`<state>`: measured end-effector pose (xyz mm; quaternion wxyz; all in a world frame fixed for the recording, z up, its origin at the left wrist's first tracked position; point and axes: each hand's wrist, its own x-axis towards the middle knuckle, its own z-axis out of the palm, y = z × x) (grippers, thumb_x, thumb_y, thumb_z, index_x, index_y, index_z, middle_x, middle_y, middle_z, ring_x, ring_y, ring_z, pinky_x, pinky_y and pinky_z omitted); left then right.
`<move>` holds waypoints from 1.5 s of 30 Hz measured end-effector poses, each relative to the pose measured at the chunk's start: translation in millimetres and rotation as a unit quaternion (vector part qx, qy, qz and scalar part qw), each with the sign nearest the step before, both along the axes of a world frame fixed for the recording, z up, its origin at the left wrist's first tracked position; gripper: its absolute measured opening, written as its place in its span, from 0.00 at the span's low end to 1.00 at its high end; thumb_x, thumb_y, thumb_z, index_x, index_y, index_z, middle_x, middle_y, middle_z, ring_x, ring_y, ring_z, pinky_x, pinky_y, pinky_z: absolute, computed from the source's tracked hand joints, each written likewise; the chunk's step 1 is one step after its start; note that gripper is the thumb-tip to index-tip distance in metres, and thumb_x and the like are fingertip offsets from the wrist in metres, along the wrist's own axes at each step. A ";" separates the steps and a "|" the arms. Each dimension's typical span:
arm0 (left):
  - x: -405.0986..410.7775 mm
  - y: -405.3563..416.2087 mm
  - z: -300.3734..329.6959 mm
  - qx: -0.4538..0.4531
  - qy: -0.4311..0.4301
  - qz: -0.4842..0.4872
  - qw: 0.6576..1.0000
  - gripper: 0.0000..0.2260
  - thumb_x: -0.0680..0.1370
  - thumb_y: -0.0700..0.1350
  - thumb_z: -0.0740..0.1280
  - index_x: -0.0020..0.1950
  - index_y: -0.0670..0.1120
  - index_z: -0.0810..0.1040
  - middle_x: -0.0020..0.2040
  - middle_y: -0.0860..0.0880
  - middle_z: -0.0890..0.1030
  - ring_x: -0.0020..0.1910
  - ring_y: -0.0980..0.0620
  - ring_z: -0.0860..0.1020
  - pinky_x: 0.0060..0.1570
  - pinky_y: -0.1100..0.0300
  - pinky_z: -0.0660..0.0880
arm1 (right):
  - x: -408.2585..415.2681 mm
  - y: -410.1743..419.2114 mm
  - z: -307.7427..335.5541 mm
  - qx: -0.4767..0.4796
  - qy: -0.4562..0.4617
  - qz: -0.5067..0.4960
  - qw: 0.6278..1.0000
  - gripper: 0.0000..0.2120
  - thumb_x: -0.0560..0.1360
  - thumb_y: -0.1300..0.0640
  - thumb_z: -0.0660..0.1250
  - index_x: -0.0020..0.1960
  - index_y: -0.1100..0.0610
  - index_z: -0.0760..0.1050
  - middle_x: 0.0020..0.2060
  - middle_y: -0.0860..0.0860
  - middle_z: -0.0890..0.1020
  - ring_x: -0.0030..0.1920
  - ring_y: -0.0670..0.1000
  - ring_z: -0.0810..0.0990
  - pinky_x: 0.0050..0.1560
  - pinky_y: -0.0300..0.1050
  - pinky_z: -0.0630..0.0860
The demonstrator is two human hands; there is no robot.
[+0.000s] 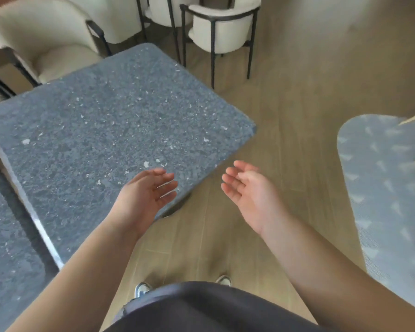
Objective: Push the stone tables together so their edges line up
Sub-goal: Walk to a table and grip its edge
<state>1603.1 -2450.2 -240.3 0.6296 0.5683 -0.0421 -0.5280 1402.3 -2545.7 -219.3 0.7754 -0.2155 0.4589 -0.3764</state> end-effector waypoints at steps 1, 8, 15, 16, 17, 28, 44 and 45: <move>-15.5 -13.6 10.0 -0.020 -0.018 -0.017 0.999 0.08 0.82 0.35 0.61 0.59 0.41 0.77 0.49 0.43 0.85 0.49 0.45 0.85 0.52 0.51 0.81 | -20.0 -8.9 10.9 -0.035 0.011 -0.012 0.999 0.14 0.80 0.69 0.56 0.55 0.58 0.78 0.41 0.54 0.84 0.42 0.52 0.85 0.44 0.46 0.82; -80.5 -92.7 80.8 -0.187 -0.164 -0.107 0.963 0.11 0.77 0.39 0.63 0.57 0.44 0.79 0.50 0.43 0.85 0.52 0.44 0.84 0.51 0.55 0.81 | -110.1 -60.2 73.9 -0.227 0.083 -0.069 0.968 0.16 0.76 0.68 0.59 0.58 0.56 0.78 0.44 0.52 0.84 0.48 0.52 0.84 0.52 0.46 0.81; -100.3 -180.2 118.6 -0.292 -0.255 -0.150 0.910 0.13 0.76 0.43 0.65 0.60 0.46 0.78 0.52 0.44 0.85 0.54 0.42 0.83 0.52 0.55 0.81 | -130.1 -131.4 107.0 -0.340 0.109 -0.091 0.930 0.16 0.77 0.70 0.59 0.57 0.55 0.79 0.44 0.52 0.83 0.50 0.53 0.84 0.53 0.46 0.80; -101.0 -195.2 121.1 -0.299 -0.268 -0.152 0.903 0.13 0.77 0.41 0.65 0.60 0.46 0.78 0.52 0.45 0.85 0.54 0.42 0.83 0.52 0.54 0.81 | -130.1 -144.9 110.5 -0.355 0.118 -0.092 0.923 0.16 0.76 0.68 0.60 0.57 0.54 0.79 0.45 0.52 0.83 0.51 0.53 0.84 0.54 0.46 0.80; -101.4 -211.4 122.7 -0.306 -0.281 -0.154 0.896 0.12 0.78 0.39 0.63 0.61 0.46 0.77 0.52 0.45 0.84 0.54 0.43 0.83 0.53 0.54 0.81 | -129.5 -159.7 113.6 -0.371 0.128 -0.091 0.915 0.16 0.75 0.66 0.60 0.57 0.53 0.79 0.45 0.52 0.83 0.52 0.53 0.84 0.55 0.47 0.80; -74.3 -413.2 149.5 -0.363 -0.354 -0.151 0.849 0.12 0.80 0.36 0.60 0.62 0.44 0.75 0.51 0.47 0.83 0.54 0.46 0.82 0.56 0.53 0.80 | -93.3 -350.5 135.1 -0.455 0.177 -0.116 0.865 0.14 0.77 0.63 0.60 0.58 0.52 0.77 0.46 0.50 0.83 0.53 0.52 0.83 0.57 0.52 0.80; -138.7 -630.9 135.6 -0.316 -0.386 -0.130 0.857 0.14 0.78 0.34 0.59 0.62 0.43 0.74 0.51 0.45 0.82 0.54 0.46 0.83 0.54 0.51 0.81 | -161.2 -570.6 122.1 -0.498 0.163 -0.100 0.846 0.16 0.77 0.67 0.59 0.61 0.56 0.75 0.48 0.53 0.82 0.53 0.53 0.81 0.60 0.56 0.79; -149.2 -646.8 134.5 -0.312 -0.390 -0.120 0.858 0.14 0.77 0.34 0.59 0.62 0.43 0.74 0.51 0.45 0.82 0.53 0.46 0.82 0.54 0.51 0.81 | -170.5 -588.7 121.3 -0.499 0.157 -0.096 0.847 0.16 0.77 0.67 0.59 0.61 0.56 0.75 0.48 0.53 0.82 0.52 0.53 0.81 0.59 0.55 0.79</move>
